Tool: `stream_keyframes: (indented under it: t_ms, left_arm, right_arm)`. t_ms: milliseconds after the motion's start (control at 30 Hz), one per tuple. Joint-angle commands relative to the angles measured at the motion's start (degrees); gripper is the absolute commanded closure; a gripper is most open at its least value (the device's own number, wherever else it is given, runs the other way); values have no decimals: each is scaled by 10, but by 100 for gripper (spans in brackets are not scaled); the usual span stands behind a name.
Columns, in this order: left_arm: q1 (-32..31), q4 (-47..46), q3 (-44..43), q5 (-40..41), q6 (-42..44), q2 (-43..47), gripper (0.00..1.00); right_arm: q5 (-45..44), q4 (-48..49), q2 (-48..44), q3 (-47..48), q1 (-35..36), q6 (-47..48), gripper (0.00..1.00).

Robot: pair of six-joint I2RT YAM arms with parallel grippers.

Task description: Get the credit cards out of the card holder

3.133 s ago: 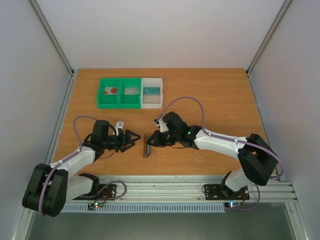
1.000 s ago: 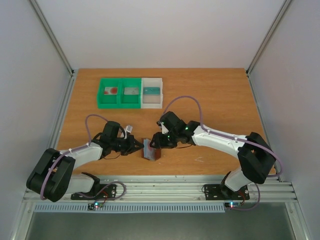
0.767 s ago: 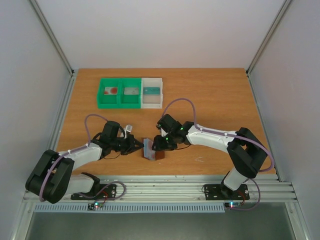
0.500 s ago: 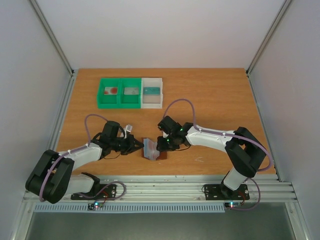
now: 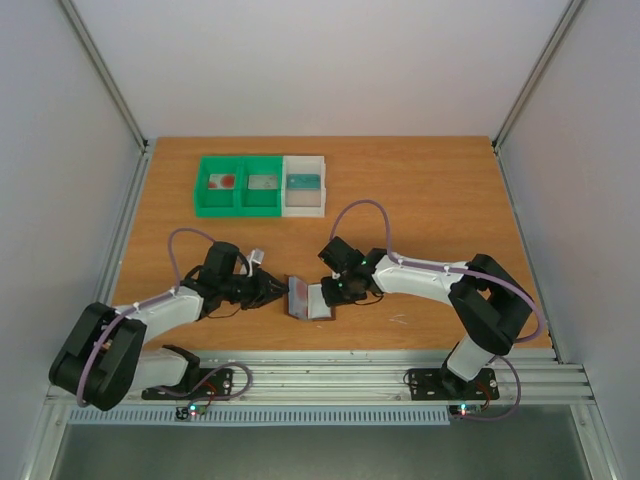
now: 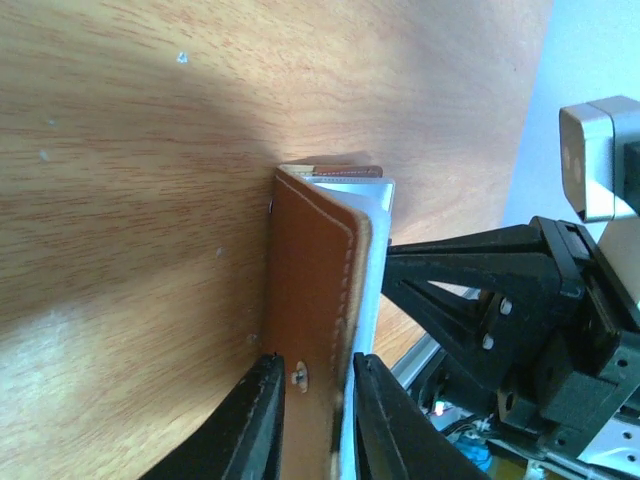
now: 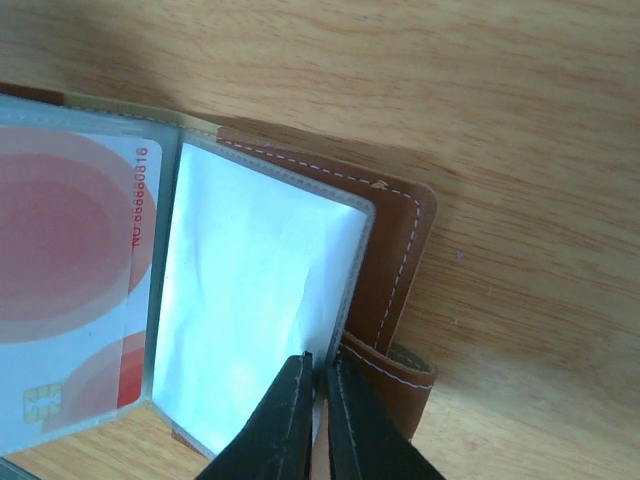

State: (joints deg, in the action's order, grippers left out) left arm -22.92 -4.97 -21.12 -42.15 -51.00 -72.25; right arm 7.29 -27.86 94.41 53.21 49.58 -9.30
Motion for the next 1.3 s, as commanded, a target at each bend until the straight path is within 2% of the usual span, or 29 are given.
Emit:
stream_keyframes:
  t_ms: [0,133,200,300,400,533,700,867,1033,1167,1267]
  left_arm:
    - [-2,16,-1,17,12,24,75]
    - [-2,93,-17,57,30,55,59]
    - [-2,134,-29,80,45,72,56]
    - [-2,171,-42,96,54,102,61]
    - [-5,184,-58,76,53,127,63]
    - [-30,191,-81,77,47,144,66]
    - [-51,123,-76,61,14,118,72]
    - [-75,59,-68,61,10,49,77]
    - [-95,-68,-43,78,-8,-2,82]
    - [-99,-95,-36,88,-7,-43,85]
    - [-99,-118,-22,95,-5,-68,85]
  right_arm:
    - [-13,14,-10,-11,4,5,96]
    - [-8,29,-19,-23,4,10,99]
    - [-12,30,-26,-28,4,9,99]
    - [-19,27,-35,-34,4,4,99]
    - [-1,16,-50,-31,4,3,99]
    - [4,9,-90,-29,4,4,99]
    - [8,29,-101,-32,4,-1,99]
    - [8,35,-87,-46,4,-6,99]
    - [-30,32,-93,-73,4,-1,99]
    - [-42,2,-101,-65,3,4,89]
    - [-11,-25,-127,-36,5,1,81]
